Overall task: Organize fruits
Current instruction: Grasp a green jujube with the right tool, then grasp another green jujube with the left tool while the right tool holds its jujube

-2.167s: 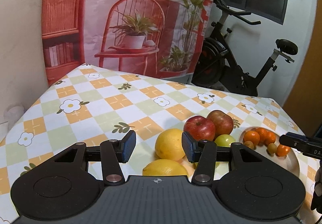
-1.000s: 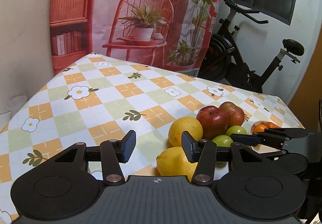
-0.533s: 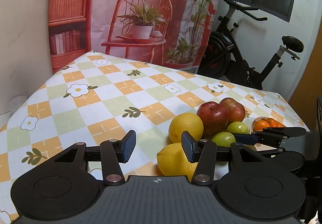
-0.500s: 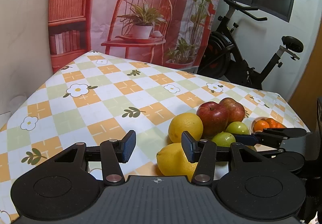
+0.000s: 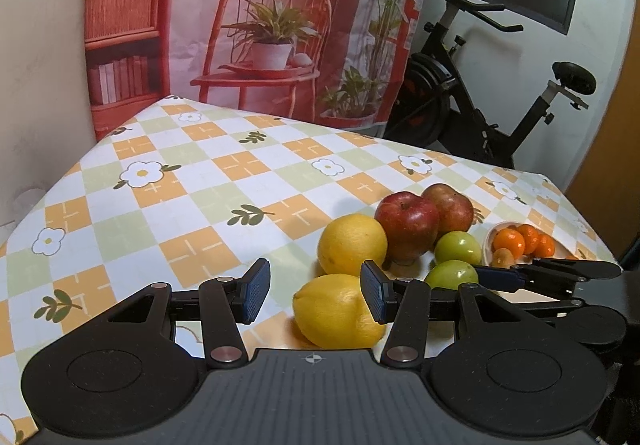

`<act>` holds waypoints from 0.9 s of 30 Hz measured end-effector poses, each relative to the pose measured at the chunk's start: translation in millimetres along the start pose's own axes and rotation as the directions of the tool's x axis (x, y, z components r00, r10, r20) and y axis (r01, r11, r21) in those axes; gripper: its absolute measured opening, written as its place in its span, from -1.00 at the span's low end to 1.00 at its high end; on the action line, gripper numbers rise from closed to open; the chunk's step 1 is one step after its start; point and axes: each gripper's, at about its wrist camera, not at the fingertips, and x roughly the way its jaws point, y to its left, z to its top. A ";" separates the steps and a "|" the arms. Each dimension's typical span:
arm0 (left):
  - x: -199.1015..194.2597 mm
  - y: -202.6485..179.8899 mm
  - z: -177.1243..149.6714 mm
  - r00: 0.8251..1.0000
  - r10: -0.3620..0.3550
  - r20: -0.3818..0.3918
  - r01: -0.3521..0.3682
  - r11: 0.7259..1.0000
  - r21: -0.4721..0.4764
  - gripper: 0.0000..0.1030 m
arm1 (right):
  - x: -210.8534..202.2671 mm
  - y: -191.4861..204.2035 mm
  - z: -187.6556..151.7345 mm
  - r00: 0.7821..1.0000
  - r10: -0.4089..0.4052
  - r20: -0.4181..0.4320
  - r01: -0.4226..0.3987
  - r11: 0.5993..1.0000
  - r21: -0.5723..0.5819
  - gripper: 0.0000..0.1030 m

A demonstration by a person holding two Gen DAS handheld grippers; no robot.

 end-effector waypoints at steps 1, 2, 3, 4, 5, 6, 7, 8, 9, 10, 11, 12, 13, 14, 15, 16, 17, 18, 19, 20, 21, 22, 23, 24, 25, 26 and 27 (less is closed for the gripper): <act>-0.3 -0.8 0.6 1.000 -0.003 -0.001 0.003 1.000 -0.001 0.01 | -4.8 -0.9 0.0 1.000 0.001 0.011 -0.001 1.000 0.002 -0.20; -0.3 -1.8 0.8 1.000 -0.006 -0.002 0.006 1.000 -0.003 0.01 | -9.3 -2.1 0.2 1.000 -0.001 0.023 0.001 1.000 0.005 -0.20; -0.4 -3.3 1.1 1.000 -0.012 -0.005 0.012 1.000 -0.006 0.01 | -14.3 -4.2 0.6 0.999 -0.004 0.037 0.004 1.000 0.011 -0.20; 0.0 -5.0 1.2 1.000 -0.021 -0.011 0.021 1.000 -0.009 0.01 | -19.7 -7.3 0.6 0.999 -0.008 0.050 0.007 1.000 0.021 -0.20; 0.6 -6.6 1.8 0.999 -0.031 -0.017 0.031 0.999 -0.011 0.01 | -25.8 -11.5 0.1 0.998 -0.014 0.066 0.012 0.999 0.036 -0.20; 1.3 -9.4 2.2 0.999 -0.040 -0.022 0.040 0.999 -0.011 0.01 | -30.8 -15.1 -0.4 0.997 -0.021 0.078 0.017 0.999 0.048 -0.20; 2.4 -12.8 3.1 0.999 -0.047 -0.026 0.047 0.999 -0.007 0.01 | -36.4 -19.6 -1.8 0.995 -0.030 0.090 0.024 0.998 0.061 -0.20; 4.0 -16.3 4.1 0.998 -0.053 -0.031 0.053 0.999 -0.003 0.01 | -40.7 -24.0 -2.8 0.994 -0.039 0.099 0.032 0.997 0.070 -0.20; 5.9 -20.3 5.6 0.997 -0.062 -0.038 0.062 0.998 0.002 0.01 | -45.3 -29.0 -4.6 0.993 -0.051 0.106 0.043 0.996 0.078 -0.20; 8.3 -24.8 7.3 0.996 -0.074 -0.046 0.074 0.997 0.006 0.01 | -50.0 -33.7 -7.0 0.992 -0.063 0.113 0.054 0.995 0.083 -0.20; 10.8 -29.6 8.7 0.995 -0.087 -0.053 0.088 0.996 0.012 0.01 | -54.9 -38.4 -9.0 0.990 -0.077 0.119 0.066 0.994 0.088 -0.20; 13.7 -36.4 10.3 0.993 -0.105 -0.059 0.107 0.994 0.025 0.01 | -60.4 -43.0 -10.8 0.988 -0.089 0.128 0.078 0.993 0.093 -0.20; 16.4 -42.3 10.5 0.991 -0.120 -0.063 0.123 0.992 0.040 0.01 | -66.8 -47.8 -13.7 0.985 -0.099 0.141 0.086 0.992 0.095 -0.20; 20.0 -50.4 11.0 0.989 -0.133 -0.069 0.137 0.989 0.056 0.01 | -74.3 -53.6 -16.9 0.982 -0.108 0.154 0.094 0.991 0.098 -0.20; 24.3 -57.7 11.3 0.987 -0.143 -0.077 0.148 0.987 0.066 0.01 | -80.0 -58.2 -20.1 0.980 -0.119 0.162 0.103 0.989 0.103 -0.20; 29.7 -64.4 10.9 0.985 -0.152 -0.086 0.159 0.985 0.072 0.01 | -85.3 -63.4 -23.5 0.977 -0.131 0.169 0.114 0.987 0.109 -0.20; 35.7 -71.1 10.8 0.982 -0.161 -0.095 0.168 0.983 0.075 0.00 | -90.6 -69.3 -27.2 0.974 -0.144 0.174 0.124 0.985 0.119 -0.20; 42.2 -78.0 10.9 0.981 -0.164 -0.103 0.172 0.982 0.073 0.00 | -95.1 -75.9 -31.0 0.972 -0.154 0.177 0.131 0.982 0.132 -0.20; 49.3 -83.5 11.4 0.980 -0.162 -0.112 0.170 0.983 0.067 0.00 | -99.5 -81.9 -35.1 0.970 -0.163 0.181 0.137 0.980 0.145 -0.20; 56.0 -88.7 11.6 0.979 -0.162 -0.122 0.170 0.984 0.058 0.00 | -103.5 -87.6 -39.3 0.968 -0.173 0.184 0.145 0.977 0.156 -0.20; 63.2 -93.8 13.7 0.978 -0.160 -0.131 0.167 0.985 0.045 0.00 | -107.5 -92.6 -43.8 0.966 -0.180 0.187 0.149 0.975 0.167 -0.20; 68.5 -97.1 15.7 0.979 -0.155 -0.136 0.161 0.986 0.034 0.00 | -111.0 -96.9 -47.9 0.965 -0.185 0.189 0.152 0.973 0.176 -0.20; 73.7 -100.3 17.8 0.978 -0.153 -0.140 0.157 0.987 0.020 0.00 | -114.8 -101.6 -51.8 0.963 -0.188 0.191 0.153 0.971 0.184 -0.20; 78.6 -103.1 20.1 0.978 -0.154 -0.142 0.157 0.988 0.005 0.00 | -116.0 -104.3 -55.2 0.962 -0.192 0.192 0.156 0.970 0.187 -0.20; 83.6 -105.9 22.1 0.977 -0.153 -0.147 0.153 0.988 -0.009 0.00 | -117.2 -107.2 -58.0 0.962 -0.196 0.192 0.160 0.969 0.189 -0.20; 88.3 -108.5 23.6 0.977 -0.146 -0.154 0.145 0.989 -0.019 0.00 | -118.8 -110.5 -60.5 0.961 -0.198 0.193 0.161 0.968 0.193 -0.20; 92.6 -110.7 24.7 0.978 -0.135 -0.160 0.132 0.991 -0.025 0.00 | -118.9 -112.0 -61.4 0.960 -0.200 0.194 0.161 0.967 0.200 -0.20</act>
